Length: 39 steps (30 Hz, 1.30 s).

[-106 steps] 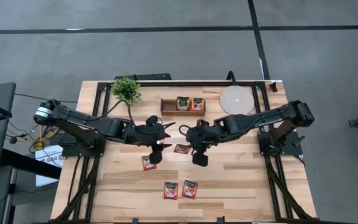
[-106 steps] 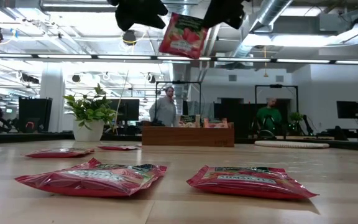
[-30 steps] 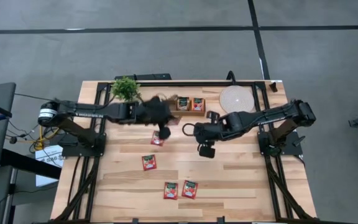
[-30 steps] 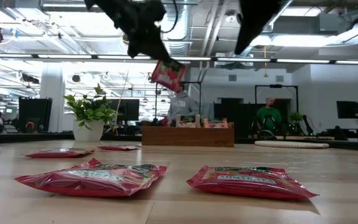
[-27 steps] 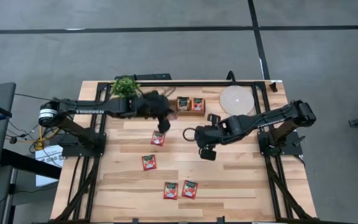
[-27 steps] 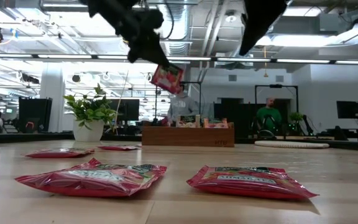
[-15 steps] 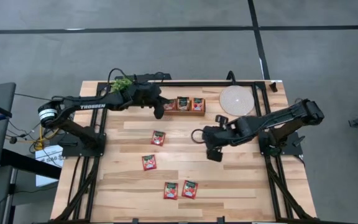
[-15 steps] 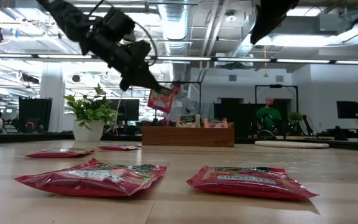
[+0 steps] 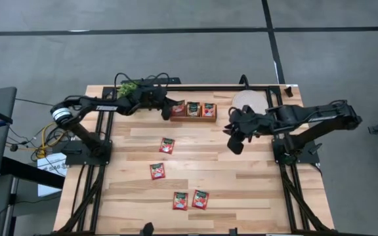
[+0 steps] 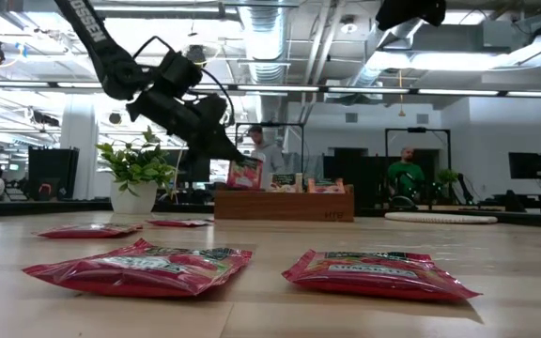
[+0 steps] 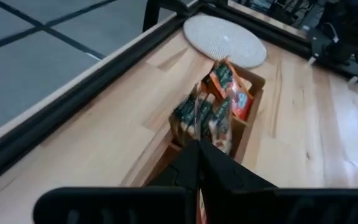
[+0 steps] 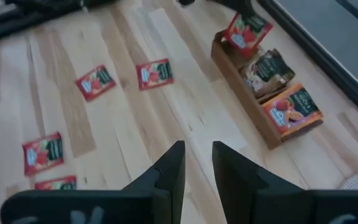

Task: Pick & Place Tea
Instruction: Put the red tea bag into the left section of the wooden organizer

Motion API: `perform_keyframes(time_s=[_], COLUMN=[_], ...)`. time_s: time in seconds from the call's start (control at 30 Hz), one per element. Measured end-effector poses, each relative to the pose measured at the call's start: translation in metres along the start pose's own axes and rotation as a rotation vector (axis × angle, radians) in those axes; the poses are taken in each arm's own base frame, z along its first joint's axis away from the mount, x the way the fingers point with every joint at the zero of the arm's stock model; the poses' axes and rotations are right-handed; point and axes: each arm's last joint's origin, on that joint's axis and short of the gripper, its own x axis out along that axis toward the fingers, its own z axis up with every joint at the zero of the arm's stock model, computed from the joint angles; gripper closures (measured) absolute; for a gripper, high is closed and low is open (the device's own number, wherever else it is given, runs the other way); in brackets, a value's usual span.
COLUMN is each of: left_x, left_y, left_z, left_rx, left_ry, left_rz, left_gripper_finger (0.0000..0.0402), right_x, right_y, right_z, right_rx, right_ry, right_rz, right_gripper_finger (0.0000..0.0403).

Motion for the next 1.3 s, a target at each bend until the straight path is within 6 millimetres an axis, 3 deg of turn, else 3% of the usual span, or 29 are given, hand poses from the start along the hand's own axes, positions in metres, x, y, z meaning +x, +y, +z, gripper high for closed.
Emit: perform_keyframes(time_s=[0.33, 0.73, 1.0, 1.3], left_x=[0.005, 0.005, 0.013, 0.013], left_y=[0.018, 0.019, 0.023, 0.023], left_z=[-0.005, -0.006, -0.017, -0.016], left_rx=[-0.008, 0.057, 0.016, 0.021], left_ry=[-0.012, -0.003, 0.040, 0.022], left_rz=[0.001, -0.004, 0.002, 0.026], left_gripper_finger=[0.0401, 0.0401, 0.0401, 0.0401], right_x=[-0.001, -0.001, -0.001, -0.001], right_y=[-0.001, 0.000, 0.000, 0.000], right_z=[0.002, 0.004, 0.004, 0.004], right_rx=[0.018, 0.035, 0.036, 0.036], right_ry=[-0.017, -0.040, -0.040, -0.044], right_rz=[0.006, 0.017, 0.018, 0.013], right_gripper_finger=[0.0327, 0.0327, 0.0327, 0.0327])
